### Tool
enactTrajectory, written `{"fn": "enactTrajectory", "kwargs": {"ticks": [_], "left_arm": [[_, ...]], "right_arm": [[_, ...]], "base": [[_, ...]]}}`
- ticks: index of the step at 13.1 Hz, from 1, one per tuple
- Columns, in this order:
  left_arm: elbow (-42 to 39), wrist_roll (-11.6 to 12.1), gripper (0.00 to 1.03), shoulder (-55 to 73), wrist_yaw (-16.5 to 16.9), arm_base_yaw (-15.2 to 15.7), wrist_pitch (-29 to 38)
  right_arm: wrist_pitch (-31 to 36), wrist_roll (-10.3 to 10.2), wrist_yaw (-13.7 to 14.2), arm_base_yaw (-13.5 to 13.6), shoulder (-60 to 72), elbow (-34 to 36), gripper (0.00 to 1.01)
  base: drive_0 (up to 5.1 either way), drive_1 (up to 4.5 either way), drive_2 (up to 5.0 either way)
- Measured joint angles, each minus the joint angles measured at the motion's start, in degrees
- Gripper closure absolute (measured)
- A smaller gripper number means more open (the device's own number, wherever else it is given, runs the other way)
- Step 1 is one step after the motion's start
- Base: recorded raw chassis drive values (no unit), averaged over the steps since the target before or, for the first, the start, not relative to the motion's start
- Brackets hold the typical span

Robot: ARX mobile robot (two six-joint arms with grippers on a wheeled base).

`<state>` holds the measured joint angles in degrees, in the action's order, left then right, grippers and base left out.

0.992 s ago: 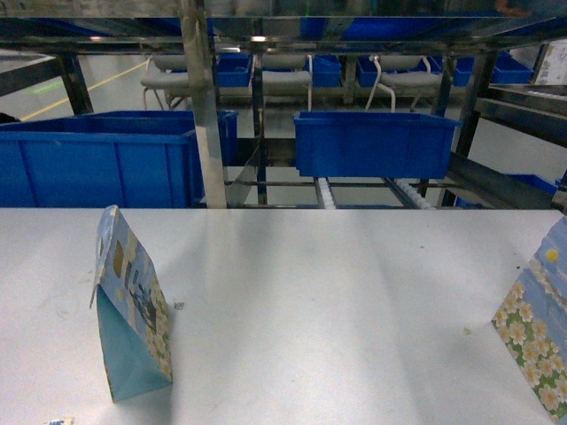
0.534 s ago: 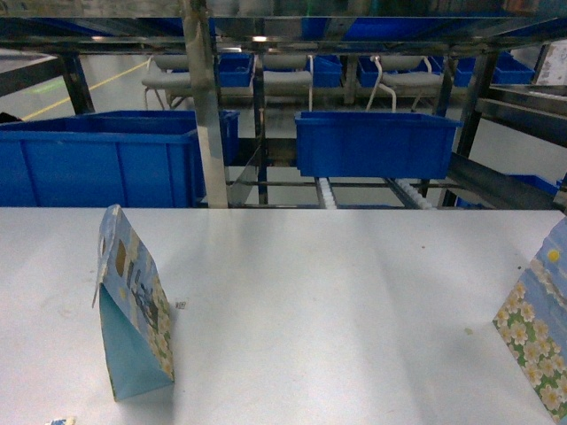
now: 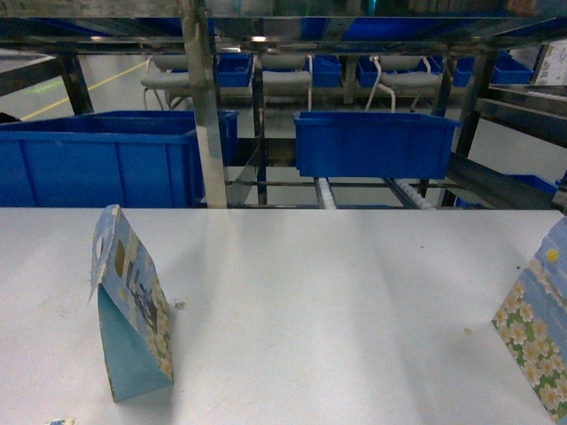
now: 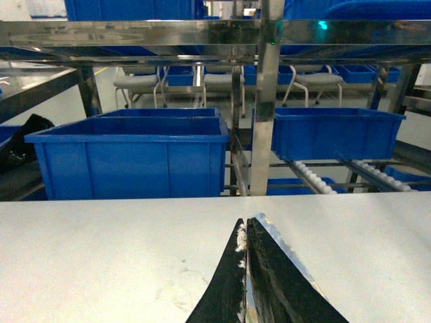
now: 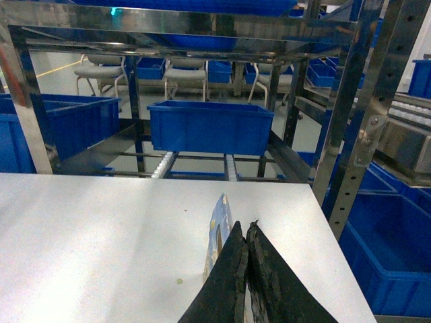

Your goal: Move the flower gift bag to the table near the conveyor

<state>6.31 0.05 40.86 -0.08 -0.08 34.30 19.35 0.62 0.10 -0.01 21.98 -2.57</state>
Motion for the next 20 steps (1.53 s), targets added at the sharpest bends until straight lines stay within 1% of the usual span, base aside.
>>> {"fn": "enactTrajectory", "kwargs": {"ticks": [1, 2, 5, 6, 9, 10, 11, 13, 19, 20], "left_arm": [[-1.4, 0.0, 1.01, -2.95, 0.02, -0.02, -1.86], [-2.62, 0.0, 1.01, -6.23, 0.02, -0.02, -3.96], [-3.89, 0.0, 1.01, -11.69, 0.04, -0.04, -7.87], [-5.44, -0.02, 1.01, -12.55, 0.02, -0.02, -6.4], [-5.44, 0.0, 1.01, -19.67, 0.04, -0.02, -12.92], [-5.44, 0.0, 1.01, -21.55, 0.0, -0.04, -14.93], [-5.44, 0.0, 1.01, -22.99, 0.02, -0.02, -16.52], [-5.44, 0.0, 1.01, -25.55, 0.04, -0.02, -18.51], [-5.44, 0.0, 1.01, -30.8, 0.07, -0.02, -24.13], [-5.42, 0.0, 1.01, -32.2, 0.07, -0.02, -26.12]], "right_arm": [[-1.31, -0.02, 0.0, 0.0, -1.92, 0.55, 0.99], [-1.09, -0.04, -0.04, 0.0, -3.5, 1.79, 0.99], [-4.85, -0.04, -0.04, 0.0, -7.61, 1.79, 0.99], [-6.32, -0.04, -0.04, 0.0, -8.96, 1.79, 0.99], [-9.97, -0.04, -0.04, 0.0, -12.46, 1.79, 0.99], [-19.41, -0.02, -0.09, 0.0, -19.15, 1.77, 0.99], [-18.45, -0.04, -0.13, 0.0, -21.66, 1.75, 0.99], [-19.74, -0.04, -0.11, 0.0, -21.7, 1.73, 0.99], [-19.58, -0.04, -0.11, 0.0, -21.73, 1.73, 0.99], [-19.58, -0.04, -0.13, 0.0, -21.73, 1.73, 0.99]], "base": [[0.0, 0.0, 0.0], [0.0, 0.0, 0.0], [0.0, 0.0, 0.0], [0.0, 0.0, 0.0], [0.0, 0.0, 0.0], [0.0, 0.0, 0.0], [0.0, 0.0, 0.0], [0.0, 0.0, 0.0], [0.0, 0.0, 0.0], [0.0, 0.0, 0.0]]}}
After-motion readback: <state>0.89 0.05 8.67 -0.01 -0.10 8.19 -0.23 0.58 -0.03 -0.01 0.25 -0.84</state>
